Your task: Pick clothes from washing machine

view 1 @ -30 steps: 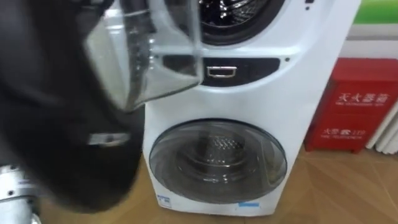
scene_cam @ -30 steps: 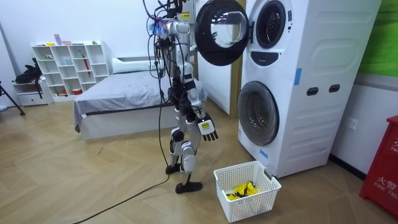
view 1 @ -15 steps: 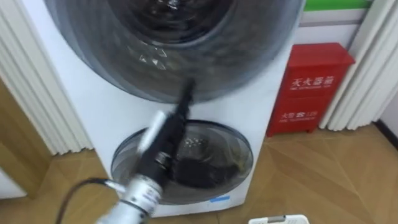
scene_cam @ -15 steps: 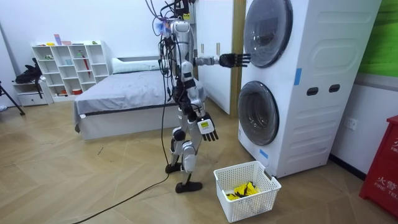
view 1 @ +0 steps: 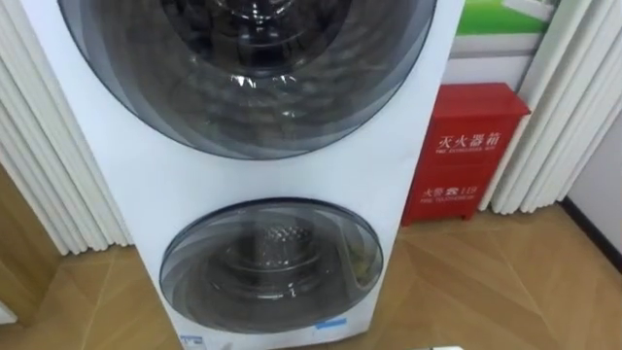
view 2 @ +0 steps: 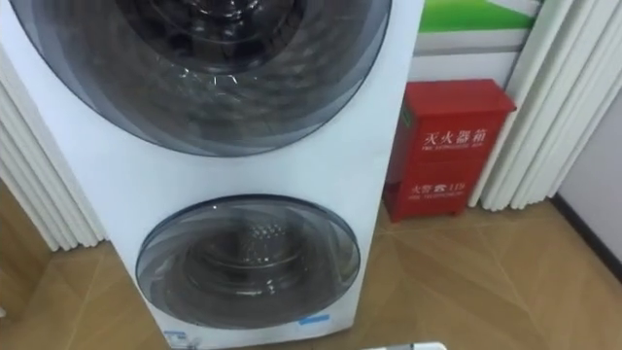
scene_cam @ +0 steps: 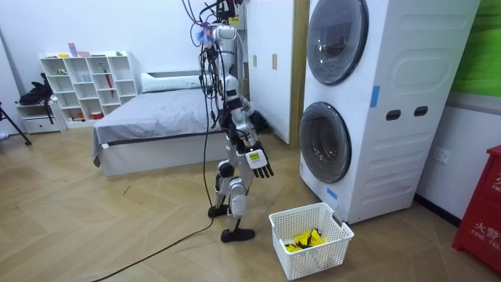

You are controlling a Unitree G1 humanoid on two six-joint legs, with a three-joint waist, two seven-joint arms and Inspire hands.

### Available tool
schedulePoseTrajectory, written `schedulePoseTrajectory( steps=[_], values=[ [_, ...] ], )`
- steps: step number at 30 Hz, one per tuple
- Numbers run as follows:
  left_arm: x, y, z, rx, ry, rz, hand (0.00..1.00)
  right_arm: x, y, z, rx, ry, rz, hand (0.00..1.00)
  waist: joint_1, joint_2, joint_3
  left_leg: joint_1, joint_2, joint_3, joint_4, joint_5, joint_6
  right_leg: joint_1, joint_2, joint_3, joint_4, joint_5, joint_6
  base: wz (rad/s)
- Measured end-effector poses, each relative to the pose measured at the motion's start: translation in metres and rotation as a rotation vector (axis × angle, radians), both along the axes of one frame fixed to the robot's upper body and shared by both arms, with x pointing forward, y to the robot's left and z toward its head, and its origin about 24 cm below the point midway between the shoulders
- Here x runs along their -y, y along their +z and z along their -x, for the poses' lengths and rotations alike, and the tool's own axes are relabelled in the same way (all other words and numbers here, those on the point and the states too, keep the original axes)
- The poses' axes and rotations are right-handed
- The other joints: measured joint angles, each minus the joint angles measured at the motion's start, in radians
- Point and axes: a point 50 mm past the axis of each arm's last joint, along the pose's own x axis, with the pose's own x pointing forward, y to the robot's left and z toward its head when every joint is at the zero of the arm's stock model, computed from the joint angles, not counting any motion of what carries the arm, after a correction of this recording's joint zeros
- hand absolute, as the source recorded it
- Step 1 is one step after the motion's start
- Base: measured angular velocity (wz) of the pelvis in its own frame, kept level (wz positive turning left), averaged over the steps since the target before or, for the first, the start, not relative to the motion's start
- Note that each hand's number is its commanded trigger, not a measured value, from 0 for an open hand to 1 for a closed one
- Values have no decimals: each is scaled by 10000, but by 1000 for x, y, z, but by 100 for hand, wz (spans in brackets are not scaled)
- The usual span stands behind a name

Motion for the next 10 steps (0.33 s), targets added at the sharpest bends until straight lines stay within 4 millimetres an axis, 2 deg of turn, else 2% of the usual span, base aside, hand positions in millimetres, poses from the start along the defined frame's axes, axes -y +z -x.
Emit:
schedulePoseTrajectory(
  steps=[1,3,5,7,10],
  values=[
    [-9,-3,12,-338,423,-314,0,1,0,2,-39,-74,8,0,26,1,-7,17,2,-9,-1,-1,-1,9,1,-48,-21,5,-9,12],
    [-36,-8,57,-1656,1568,-1607,0,2,-1,8,-199,-252,2,0,233,6,-9,133,13,16,-54,-12,-16,89,8,-102,-119,24,-39,4],
    [-44,-8,84,-2437,1858,-2298,0,4,-1,11,-275,-348,22,0,382,83,15,291,13,48,-146,-55,-22,211,11,-106,-119,24,-39,3],
    [-41,-10,100,-3110,1788,-2522,0,7,0,13,-341,-411,105,0,468,212,44,274,66,57,-160,-313,33,218,47,-186,-116,20,-36,9],
    [-25,-15,113,-3794,1792,-2214,0,4,-1,13,-395,-477,22,0,547,229,6,171,-2,52,-88,-329,87,231,-42,-190,-102,31,6,1]
  ],
)
